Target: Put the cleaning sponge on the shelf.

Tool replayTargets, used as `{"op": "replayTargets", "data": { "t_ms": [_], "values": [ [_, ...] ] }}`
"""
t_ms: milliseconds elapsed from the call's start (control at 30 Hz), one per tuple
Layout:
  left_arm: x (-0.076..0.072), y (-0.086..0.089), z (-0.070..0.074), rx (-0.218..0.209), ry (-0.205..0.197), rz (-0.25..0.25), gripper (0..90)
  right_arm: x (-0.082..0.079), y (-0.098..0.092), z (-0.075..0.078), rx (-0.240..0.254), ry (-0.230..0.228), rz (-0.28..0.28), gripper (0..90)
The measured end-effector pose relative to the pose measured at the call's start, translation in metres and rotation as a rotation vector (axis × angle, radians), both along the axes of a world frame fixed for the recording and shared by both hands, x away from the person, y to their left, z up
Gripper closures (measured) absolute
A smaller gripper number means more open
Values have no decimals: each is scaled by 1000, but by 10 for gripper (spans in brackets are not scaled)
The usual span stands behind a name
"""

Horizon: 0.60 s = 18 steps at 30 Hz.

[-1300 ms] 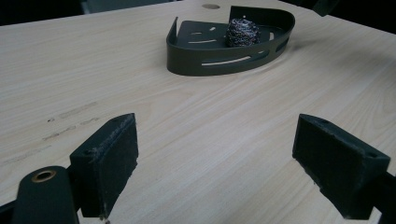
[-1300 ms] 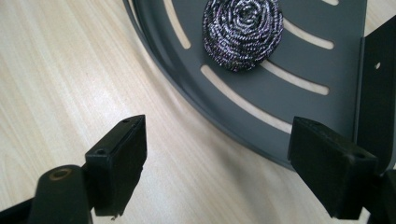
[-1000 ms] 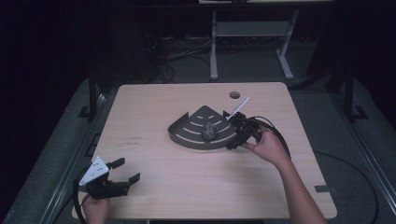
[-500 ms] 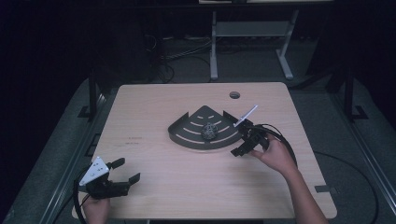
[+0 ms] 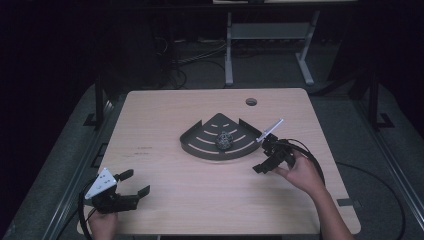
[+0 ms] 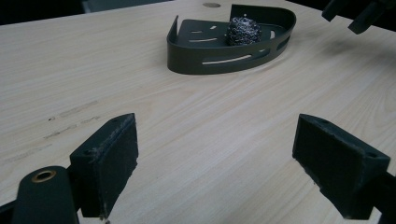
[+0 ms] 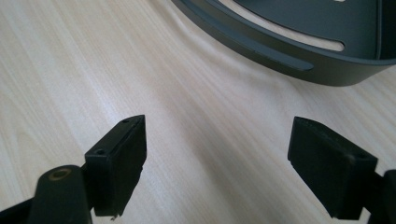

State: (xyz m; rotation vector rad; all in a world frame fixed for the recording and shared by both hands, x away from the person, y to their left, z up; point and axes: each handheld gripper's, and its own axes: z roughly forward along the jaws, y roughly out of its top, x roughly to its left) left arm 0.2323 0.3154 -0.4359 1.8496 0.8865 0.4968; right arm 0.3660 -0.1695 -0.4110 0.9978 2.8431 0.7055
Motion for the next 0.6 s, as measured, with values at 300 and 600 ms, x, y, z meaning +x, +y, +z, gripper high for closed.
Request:
{"op": "replayTargets", "data": {
  "t_ms": [300,600],
  "values": [
    [0,0,0,1,2,1,137,-9,-7,-7,-3,10,1,189],
    [0,0,0,2,4,1,137,-18,-13,-6,2,3,-1,188]
  ]
}}
